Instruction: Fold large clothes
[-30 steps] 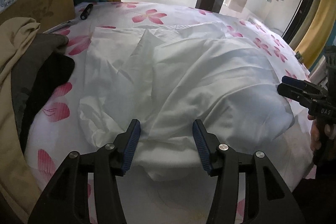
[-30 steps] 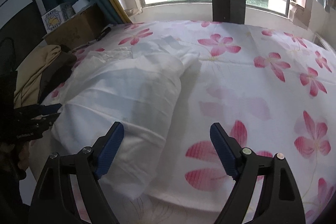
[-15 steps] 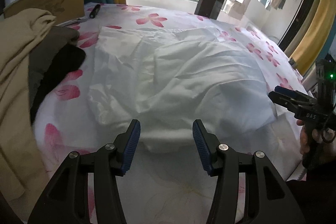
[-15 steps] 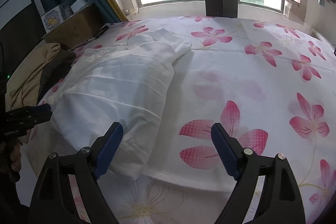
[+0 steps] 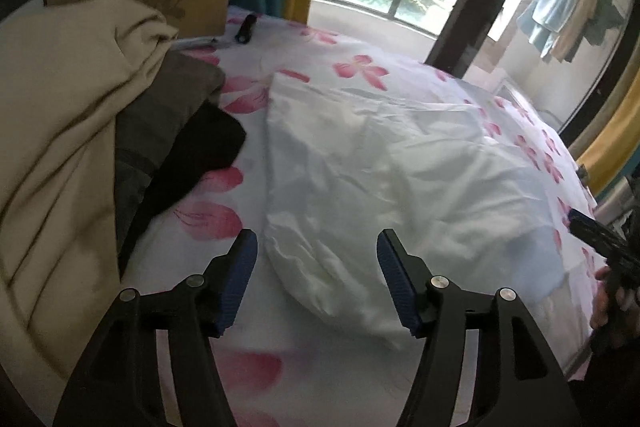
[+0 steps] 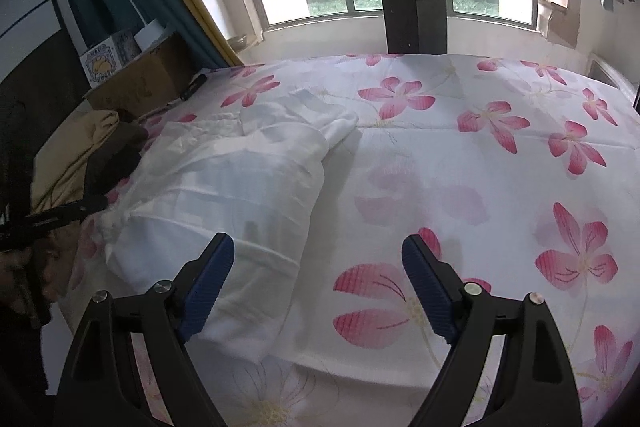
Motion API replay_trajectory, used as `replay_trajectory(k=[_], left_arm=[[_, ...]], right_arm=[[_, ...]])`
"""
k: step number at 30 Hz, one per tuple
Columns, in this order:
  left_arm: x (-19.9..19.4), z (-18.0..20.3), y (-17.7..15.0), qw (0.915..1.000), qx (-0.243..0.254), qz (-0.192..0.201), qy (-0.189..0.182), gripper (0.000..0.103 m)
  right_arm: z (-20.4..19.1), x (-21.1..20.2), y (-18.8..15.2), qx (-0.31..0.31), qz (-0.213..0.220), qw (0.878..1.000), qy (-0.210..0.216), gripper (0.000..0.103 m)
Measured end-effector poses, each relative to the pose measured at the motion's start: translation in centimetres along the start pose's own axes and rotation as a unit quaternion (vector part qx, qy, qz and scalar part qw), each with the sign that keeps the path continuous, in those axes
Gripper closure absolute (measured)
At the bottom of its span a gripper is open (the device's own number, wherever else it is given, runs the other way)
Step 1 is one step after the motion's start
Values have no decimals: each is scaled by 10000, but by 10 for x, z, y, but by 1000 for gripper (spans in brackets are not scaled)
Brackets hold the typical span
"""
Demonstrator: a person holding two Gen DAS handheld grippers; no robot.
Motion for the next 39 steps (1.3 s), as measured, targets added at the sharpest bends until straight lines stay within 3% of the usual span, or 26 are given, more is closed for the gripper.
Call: replay_trajectory(k=[3, 6, 9, 17, 21, 25, 32, 39], left_arm=[[18, -2, 3, 9997, -117, -195, -102, 37], [25, 6, 6, 9991, -110, -236, -341, 30], [27, 22, 9, 9955, -88, -364, -875, 26], [33, 60, 15, 9814, -232, -623, -1803, 22], [35, 75, 18, 9815, -185, -595, -1808, 19], [39, 94, 20, 9756, -237, -721, -2059, 18], [37, 127, 16, 9722, 161, -804, -2195, 18], [37, 142, 12, 9786, 812, -558, -1808, 18]], right_arm=[[-1, 3, 5, -14, 2, 10000, 67, 17], [-3, 9, 9, -7, -25, 9998, 197, 17], [1, 22, 10, 67, -123, 9995, 277, 17], [6, 53, 6, 160, -395, 9982, 424, 17], [11, 66, 3, 214, -517, 9973, 469, 17], [11, 71, 4, 94, -531, 9974, 469, 17], [6, 79, 7, -164, -580, 9974, 399, 17], [-2, 90, 9, -370, -630, 9965, 404, 17]])
Point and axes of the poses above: each gripper's, at about its wrist camera, not at the fingertips, and x roughly the way its jaws point, z to its right, y to its top, the point moved 8 cm from there along x, roughly the way its jaws point, and after that the axes turned 15 degrees about y, right-handed, at the moved point
